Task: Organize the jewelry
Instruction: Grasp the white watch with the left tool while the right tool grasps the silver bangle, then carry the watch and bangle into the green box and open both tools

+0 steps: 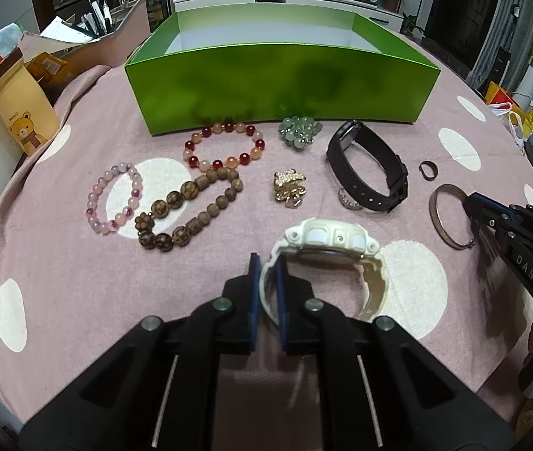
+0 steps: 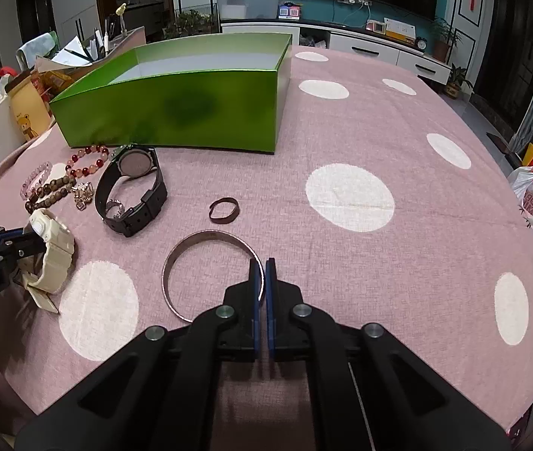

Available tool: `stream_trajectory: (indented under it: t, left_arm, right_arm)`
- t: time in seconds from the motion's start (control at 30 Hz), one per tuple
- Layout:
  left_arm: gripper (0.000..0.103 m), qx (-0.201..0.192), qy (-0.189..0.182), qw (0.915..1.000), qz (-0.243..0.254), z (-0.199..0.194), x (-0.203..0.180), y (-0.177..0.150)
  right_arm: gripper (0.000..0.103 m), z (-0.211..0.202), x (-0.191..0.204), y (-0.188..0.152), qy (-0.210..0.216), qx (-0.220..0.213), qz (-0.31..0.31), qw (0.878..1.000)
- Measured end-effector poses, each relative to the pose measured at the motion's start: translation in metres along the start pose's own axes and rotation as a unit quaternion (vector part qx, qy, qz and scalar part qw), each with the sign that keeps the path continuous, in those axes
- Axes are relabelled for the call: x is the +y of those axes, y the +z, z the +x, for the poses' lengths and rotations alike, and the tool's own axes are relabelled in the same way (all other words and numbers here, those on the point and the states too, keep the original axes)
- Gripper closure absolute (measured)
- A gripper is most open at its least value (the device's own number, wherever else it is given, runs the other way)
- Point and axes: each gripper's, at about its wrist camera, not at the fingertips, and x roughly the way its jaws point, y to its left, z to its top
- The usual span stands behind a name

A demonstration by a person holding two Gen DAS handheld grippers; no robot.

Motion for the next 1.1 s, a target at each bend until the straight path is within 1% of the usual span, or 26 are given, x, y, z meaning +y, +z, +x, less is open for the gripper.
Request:
stream_trajectory:
  t: [0.2, 0.37, 0.5, 0.63, 0.7, 0.77, 0.87, 0.93, 1.0, 1.1]
  left_arm:
    - [0.095, -0.019, -0.007, 0.9998, -0.009, -0.013, 0.007, 0.004]
    - [0.095, -0.047, -0.005, 0.9987, -0.019, -0.032, 0.017, 0.016]
    - [0.095, -0.070, 0.001, 0.9972, -0.026, -0.045, 0.028, 0.041]
    - [0.095, -0.101, 0.022, 0.9941, -0.032, -0.055, 0.038, 0.076]
    - [0.095, -0.108, 0.017, 0.9932, -0.040, -0.054, 0.044, 0.097]
    - [0.095, -0.108, 0.024, 0.9929, -0.044, -0.048, 0.047, 0.117]
    - [0.095, -0.110, 0.034, 0.9924, -0.042, -0.037, 0.047, 0.138]
    - [0.095, -0.106, 0.030, 0.9929, -0.045, -0.029, 0.050, 0.149]
    - [0.095, -0.095, 0.031, 0.9940, -0.045, -0.015, 0.051, 0.159]
    - [0.095, -0.079, 0.042, 0.9952, -0.039, 0.004, 0.052, 0.167]
  right_arm:
    - [0.100, -0.017, -0.002, 0.006, 0.002, -0.029, 0.004, 1.000]
    - [0.100, -0.035, -0.004, 0.024, 0.008, -0.062, 0.002, 0.998]
    - [0.100, -0.044, -0.002, 0.048, 0.015, -0.088, 0.000, 0.996]
    - [0.100, -0.048, 0.005, 0.078, 0.018, -0.121, -0.008, 0.992]
    - [0.100, -0.045, 0.008, 0.096, 0.025, -0.132, -0.008, 0.991]
    - [0.100, -0.041, 0.012, 0.110, 0.028, -0.138, -0.012, 0.990]
    - [0.100, -0.024, 0.019, 0.135, 0.026, -0.136, -0.020, 0.990]
    - [0.100, -0.011, 0.023, 0.145, 0.028, -0.127, -0.025, 0.991]
    - [0.100, 0.005, 0.026, 0.152, 0.027, -0.113, -0.029, 0.993]
    - [0.100, 0.027, 0.031, 0.159, 0.028, -0.091, -0.034, 0.995]
